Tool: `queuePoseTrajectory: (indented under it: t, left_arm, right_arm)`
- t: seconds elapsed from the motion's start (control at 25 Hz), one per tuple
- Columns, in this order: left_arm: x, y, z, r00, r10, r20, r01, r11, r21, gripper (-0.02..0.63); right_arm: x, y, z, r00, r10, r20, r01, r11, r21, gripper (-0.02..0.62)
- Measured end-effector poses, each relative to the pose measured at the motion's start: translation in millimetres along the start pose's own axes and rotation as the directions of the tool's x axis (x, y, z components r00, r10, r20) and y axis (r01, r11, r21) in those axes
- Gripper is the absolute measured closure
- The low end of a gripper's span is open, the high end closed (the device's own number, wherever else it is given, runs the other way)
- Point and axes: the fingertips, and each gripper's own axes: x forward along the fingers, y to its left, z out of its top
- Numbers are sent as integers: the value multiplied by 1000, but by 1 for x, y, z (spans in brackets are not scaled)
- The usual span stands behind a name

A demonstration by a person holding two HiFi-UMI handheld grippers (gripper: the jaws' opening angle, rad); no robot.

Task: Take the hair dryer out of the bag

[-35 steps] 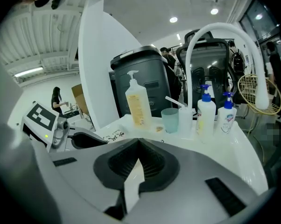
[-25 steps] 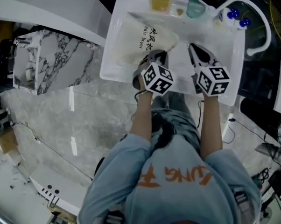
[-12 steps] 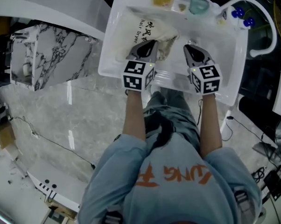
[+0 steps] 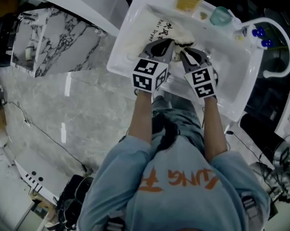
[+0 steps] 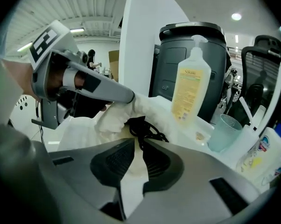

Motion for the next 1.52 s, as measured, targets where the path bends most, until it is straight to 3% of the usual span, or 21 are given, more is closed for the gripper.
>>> queuePoseTrajectory:
  t: [0.32, 0.44, 0.68, 1.0, 1.36, 1.44, 1.52]
  left_arm:
    - [7, 11, 16, 1000, 20, -12, -19, 999, 43, 595]
    - [9, 17, 21, 1000, 18, 5, -18, 1000, 26, 595]
    - [8, 31, 26, 999, 19, 31, -19, 1000, -5, 595]
    - [-1, 46, 28, 999, -9, 51, 9, 1000, -10, 595]
    - [-30, 68, 22, 995, -82, 48, 86, 993, -84, 557]
    - [-50, 85, 23, 997, -45, 63, 50, 996, -77, 557]
    - [-73, 117, 23, 992, 93, 82, -85, 992, -92, 557]
  right_arm:
    - [26, -17, 20, 998, -56, -26, 51, 987, -153, 512]
    - [37, -16, 29, 999, -17, -34, 9, 979, -206, 464]
    - [65, -11, 22, 987, 71, -144, -116, 935, -336, 368]
    - [103, -8, 4, 944, 87, -319, -241, 843, -482, 261]
    - [125, -3, -14, 876, 41, -480, -319, 795, -516, 253]
    - [127, -2, -18, 868, 51, -494, -331, 801, -498, 253]
    - [128, -5, -20, 861, 61, -504, -332, 819, -469, 268]
